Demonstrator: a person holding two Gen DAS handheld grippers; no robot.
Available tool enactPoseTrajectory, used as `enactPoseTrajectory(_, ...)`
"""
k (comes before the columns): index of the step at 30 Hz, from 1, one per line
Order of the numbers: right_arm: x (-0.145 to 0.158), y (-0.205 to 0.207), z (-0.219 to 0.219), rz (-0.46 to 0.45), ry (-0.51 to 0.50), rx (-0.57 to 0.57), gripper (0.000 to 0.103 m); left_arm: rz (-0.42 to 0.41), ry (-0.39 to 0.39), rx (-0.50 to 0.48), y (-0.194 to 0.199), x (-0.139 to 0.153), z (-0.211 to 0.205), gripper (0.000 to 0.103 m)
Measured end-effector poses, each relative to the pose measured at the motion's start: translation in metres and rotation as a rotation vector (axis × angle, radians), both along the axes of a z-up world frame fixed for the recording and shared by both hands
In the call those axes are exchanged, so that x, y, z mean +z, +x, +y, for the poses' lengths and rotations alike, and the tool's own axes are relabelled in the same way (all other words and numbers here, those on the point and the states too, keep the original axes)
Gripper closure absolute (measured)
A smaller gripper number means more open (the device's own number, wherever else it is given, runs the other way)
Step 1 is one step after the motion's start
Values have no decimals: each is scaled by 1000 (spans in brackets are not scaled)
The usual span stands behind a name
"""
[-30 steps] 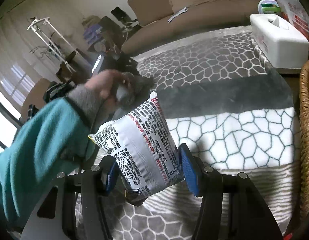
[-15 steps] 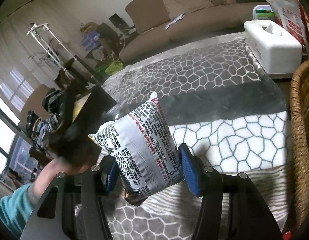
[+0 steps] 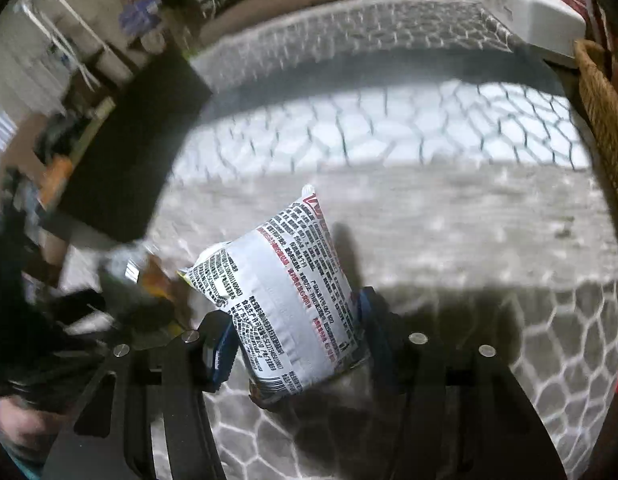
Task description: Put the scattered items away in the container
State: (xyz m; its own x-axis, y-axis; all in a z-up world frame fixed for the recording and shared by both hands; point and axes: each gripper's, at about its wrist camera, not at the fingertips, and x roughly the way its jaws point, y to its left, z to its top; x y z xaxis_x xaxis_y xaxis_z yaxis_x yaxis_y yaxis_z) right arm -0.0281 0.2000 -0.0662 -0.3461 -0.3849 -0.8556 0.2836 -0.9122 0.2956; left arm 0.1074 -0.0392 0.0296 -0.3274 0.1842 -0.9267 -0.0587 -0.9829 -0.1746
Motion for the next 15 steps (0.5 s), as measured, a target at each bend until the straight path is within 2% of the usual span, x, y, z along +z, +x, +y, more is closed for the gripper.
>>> enactPoseTrajectory(2,4,12,-2,46,77,-10,35,-3,9,-3,2,2,-3,38)
enactPoseTrajectory(4,13,25,3,95,97,-19,28,27,7,-10,8,6,-9,33)
enactPoseTrajectory(7,25,44,12,162,115,-40,23,76,44,0,24,10,-24,31)
enactPoseTrajectory(9,30,49,16,191,102,-50,23,61,70,18,26,3,-29,31)
enactPoseTrajectory(12,29,52,6,194,111,-6,24,41,100,54,23,-11,-32,33)
enactPoseTrajectory(15,18,52,-15,190,183,53,28,59,103,74,26,-16,-31,33)
